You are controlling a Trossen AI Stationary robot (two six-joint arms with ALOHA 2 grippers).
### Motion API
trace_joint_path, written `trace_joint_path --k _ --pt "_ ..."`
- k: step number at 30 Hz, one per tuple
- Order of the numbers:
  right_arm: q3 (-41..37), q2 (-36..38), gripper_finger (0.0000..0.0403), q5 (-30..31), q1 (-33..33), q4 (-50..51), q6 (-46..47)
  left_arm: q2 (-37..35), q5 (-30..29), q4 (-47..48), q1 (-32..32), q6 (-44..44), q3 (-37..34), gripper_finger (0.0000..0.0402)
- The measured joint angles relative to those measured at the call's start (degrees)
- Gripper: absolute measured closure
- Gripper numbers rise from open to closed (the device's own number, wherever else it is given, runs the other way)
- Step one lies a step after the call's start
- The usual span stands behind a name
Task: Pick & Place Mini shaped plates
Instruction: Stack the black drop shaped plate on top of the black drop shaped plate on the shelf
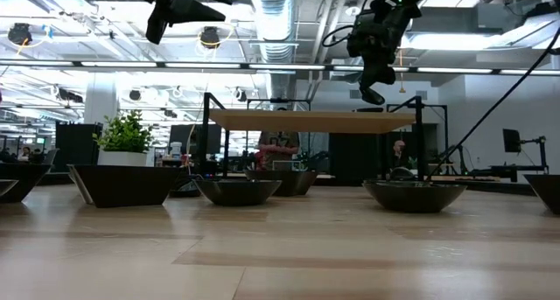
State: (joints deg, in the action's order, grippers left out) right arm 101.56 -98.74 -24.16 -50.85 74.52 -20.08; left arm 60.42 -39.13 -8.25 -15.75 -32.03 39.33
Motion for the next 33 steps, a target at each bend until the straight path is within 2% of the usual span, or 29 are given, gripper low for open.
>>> trace_joint_path --k 33 --pt "0.0 0.0 0.0403 0.2 0.3 0.4 0.0 0.0 0.0 -0.8 0.0 0.0 0.0 0.027"
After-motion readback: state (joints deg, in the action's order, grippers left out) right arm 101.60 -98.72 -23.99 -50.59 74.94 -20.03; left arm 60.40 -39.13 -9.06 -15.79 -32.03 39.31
